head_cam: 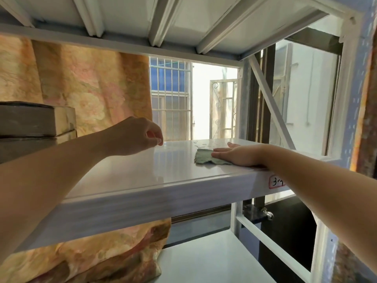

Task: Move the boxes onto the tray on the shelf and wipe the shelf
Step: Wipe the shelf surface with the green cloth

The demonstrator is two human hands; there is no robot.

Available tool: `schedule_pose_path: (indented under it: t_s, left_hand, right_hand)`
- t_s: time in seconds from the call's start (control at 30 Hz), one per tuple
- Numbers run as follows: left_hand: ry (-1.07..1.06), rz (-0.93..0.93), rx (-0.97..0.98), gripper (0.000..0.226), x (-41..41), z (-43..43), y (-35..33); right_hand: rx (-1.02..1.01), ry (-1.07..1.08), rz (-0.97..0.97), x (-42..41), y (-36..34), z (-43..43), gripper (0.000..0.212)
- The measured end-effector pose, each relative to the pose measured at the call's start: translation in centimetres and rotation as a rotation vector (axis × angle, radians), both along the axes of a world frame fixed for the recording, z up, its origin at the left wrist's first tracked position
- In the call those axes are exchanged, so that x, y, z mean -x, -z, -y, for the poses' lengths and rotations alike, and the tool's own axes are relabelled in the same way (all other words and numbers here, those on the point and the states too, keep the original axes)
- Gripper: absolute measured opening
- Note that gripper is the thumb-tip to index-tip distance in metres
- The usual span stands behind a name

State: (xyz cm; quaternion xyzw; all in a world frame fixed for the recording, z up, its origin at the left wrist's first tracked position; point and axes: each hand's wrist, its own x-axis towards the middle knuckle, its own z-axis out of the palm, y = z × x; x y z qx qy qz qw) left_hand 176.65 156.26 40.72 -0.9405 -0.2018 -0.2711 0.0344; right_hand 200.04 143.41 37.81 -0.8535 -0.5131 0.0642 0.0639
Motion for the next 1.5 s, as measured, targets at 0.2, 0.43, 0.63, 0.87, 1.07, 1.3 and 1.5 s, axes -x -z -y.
schedule_pose_path:
  t_s: [0.2,0.43,0.63,0.87,1.07,1.3,1.5]
  left_hand:
    - [0.051,0.018,-0.017,0.017,-0.6,0.5,0.0]
    - [0.077,-0.015,-0.043,0.018,-0.9,0.4,0.1]
    - [0.085,0.027,-0.03,0.018,-0.7,0.3,0.1]
    - [0.072,0.187,0.062,0.023,-0.1,0.2,-0.8]
    - [0.109,0.27,0.139,0.029,0.0,0.4,-0.7]
    - [0.092,0.244,0.069,0.052,0.3,0.2,-1.3]
    - [0.035,0.248,0.097,0.033,-0.4,-0.1,-1.5]
  right_hand:
    - [-0.01,-0.021,-0.012,0.7,0.2,-0.3,0.06]
    - [0.02,-0.088,0.014,4.2,0.0,-1.3,0.06]
    - [0.046,-0.176,0.058,8.5,-0.1,-2.8,0.062]
    - [0.078,-0.327,0.055,14.3,-0.2,-4.5,0.063]
    - [0.095,-0.556,0.092,18.2,0.2,-7.9,0.066]
    - [0.122,-0.511,0.05,15.1,-0.3,-10.5,0.069]
    - [0.117,-0.37,-0.028,12.4,-1.0,-11.8,0.06]
